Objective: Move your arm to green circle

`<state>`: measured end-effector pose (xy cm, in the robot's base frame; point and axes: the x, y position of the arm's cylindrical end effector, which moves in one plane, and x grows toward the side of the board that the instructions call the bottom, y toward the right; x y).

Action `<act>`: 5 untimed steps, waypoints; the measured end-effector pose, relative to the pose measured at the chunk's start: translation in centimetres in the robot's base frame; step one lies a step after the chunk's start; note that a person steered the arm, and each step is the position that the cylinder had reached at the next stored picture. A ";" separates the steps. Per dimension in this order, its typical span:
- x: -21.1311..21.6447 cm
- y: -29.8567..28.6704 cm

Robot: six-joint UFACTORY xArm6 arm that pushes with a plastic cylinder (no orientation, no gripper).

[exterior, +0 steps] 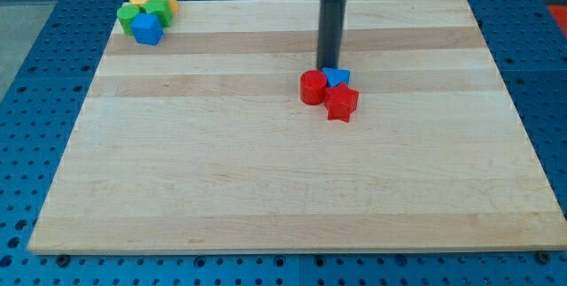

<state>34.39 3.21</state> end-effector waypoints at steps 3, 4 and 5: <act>-0.8 -17.4; -0.6 -25.0; -0.6 -32.9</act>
<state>33.80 -29.74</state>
